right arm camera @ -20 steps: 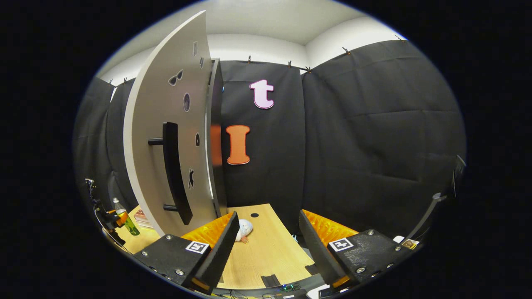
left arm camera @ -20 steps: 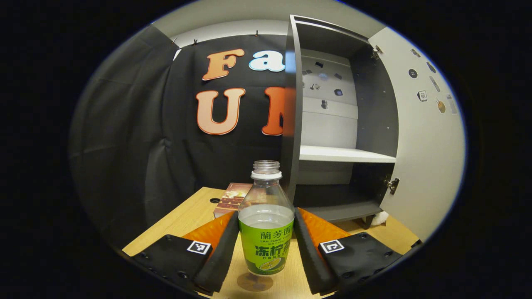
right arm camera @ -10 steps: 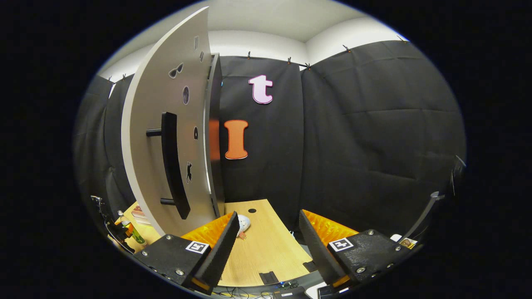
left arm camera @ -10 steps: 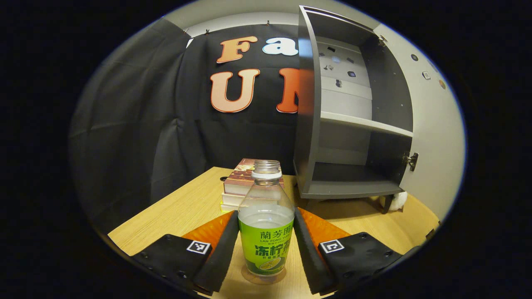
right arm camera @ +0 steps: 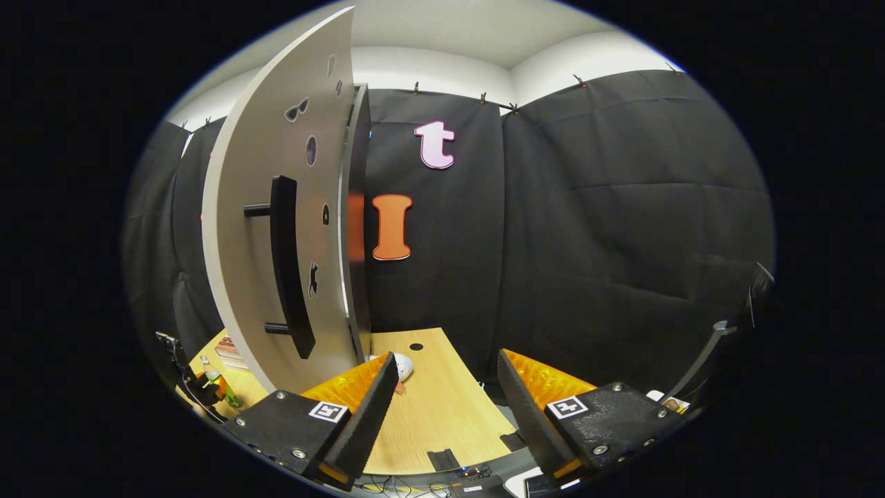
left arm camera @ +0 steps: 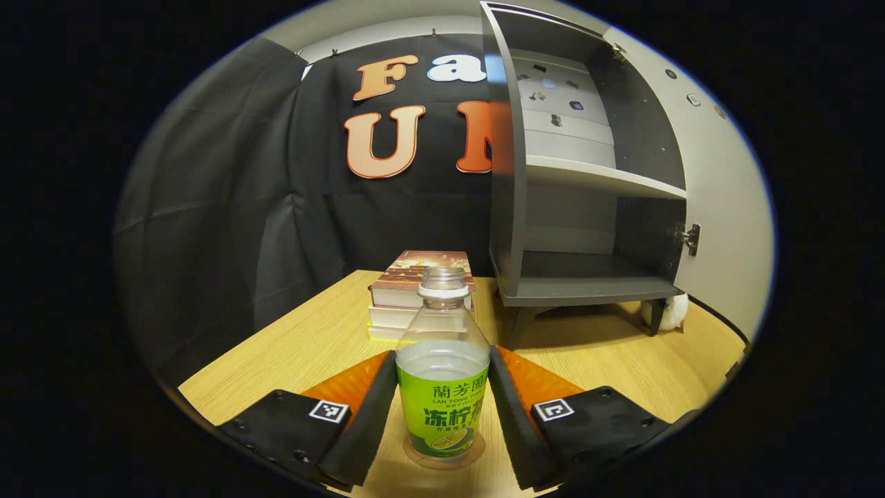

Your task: Open the cabinet door with the right hand, grasp the bottle in the cabinet with the left hand and place it on the coaster, then close the cabinet door with the right hand.

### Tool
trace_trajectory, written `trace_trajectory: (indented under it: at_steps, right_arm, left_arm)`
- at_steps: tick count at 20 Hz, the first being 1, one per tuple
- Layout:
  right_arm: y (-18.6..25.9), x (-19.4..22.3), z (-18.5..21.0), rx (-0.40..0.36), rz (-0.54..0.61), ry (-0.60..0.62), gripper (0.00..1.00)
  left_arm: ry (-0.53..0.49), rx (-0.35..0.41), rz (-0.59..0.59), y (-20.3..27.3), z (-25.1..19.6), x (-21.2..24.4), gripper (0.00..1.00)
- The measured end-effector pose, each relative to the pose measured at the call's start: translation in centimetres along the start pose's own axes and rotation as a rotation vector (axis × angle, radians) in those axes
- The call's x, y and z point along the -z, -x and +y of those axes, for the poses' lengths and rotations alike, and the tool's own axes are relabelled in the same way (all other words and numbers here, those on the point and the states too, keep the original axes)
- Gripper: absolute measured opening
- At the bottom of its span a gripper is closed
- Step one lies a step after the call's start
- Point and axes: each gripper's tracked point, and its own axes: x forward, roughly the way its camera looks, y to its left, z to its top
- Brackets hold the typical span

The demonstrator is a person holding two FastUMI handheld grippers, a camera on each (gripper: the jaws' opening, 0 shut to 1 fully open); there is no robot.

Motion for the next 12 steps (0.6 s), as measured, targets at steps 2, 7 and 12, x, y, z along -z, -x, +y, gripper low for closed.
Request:
trace_trajectory:
  at_steps: [2, 7, 12]
  right_arm:
    - [-0.2, -0.1, 0.3, -0.005, 0.0, 0.005, 0.94]
    - [-0.2, 0.0, 1.1, -0.027, 0.001, 0.014, 0.9]
    - [-0.7, -0.1, 2.3, -0.054, 0.0, 0.009, 0.94]
  left_arm:
    - [-0.006, -0.004, -0.003, 0.0, -0.1, 0.2, 0.83]
    - [-0.001, -0.008, 0.021, 0.9, -0.2, 0.9, 0.84]
    - [0.016, -0.033, 0.054, 1.9, 0.5, 1.7, 0.85]
